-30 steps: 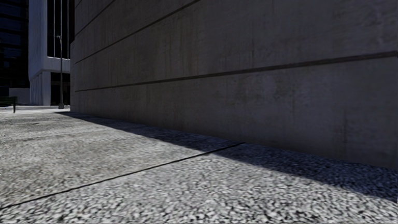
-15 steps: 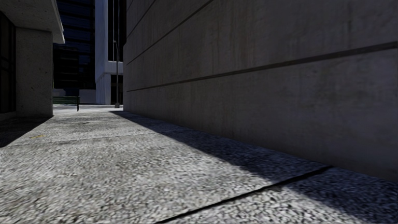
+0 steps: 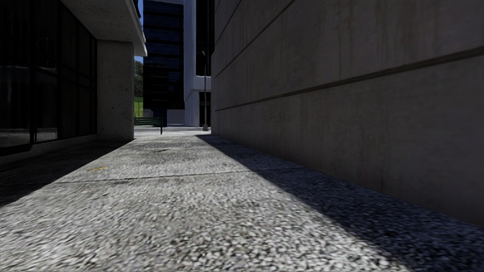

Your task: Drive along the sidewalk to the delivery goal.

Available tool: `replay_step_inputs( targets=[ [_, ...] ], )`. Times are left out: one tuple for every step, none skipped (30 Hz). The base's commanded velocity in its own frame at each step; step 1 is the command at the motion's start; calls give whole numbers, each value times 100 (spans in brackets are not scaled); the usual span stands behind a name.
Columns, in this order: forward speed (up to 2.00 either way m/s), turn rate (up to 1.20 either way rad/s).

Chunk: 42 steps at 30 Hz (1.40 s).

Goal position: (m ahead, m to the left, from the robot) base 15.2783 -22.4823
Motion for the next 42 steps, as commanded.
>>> replay_step_inputs(
  targets=[
    [200, 60],
    [200, 60],
    [200, 60],
    [200, 60],
    [200, 60],
    [200, 60],
    [200, 60],
    [200, 59],
    [200, 48],
    [200, 48],
    [200, 0],
    [200, 0],
    [200, 0],
    [200, 0],
    [200, 0],
    [200, 0],
    [200, 0],
    [200, 0],
    [200, 0],
    [200, 0],
    [200, 0],
    [200, 0],
    [200, 0],
    [200, 0],
    [200, 0],
    [200, 0],
    [200, 0],
    [200, 0],
    [200, 0],
    [200, 0],
    [200, 0],
    [200, 0],
    [199, 0],
    [189, 0],
    [189, 0],
    [200, 0],
    [200, 0],
    [200, 0],
    [200, 0],
    [200, 0],
    [200, 0],
    [200, 0]
  ],
)
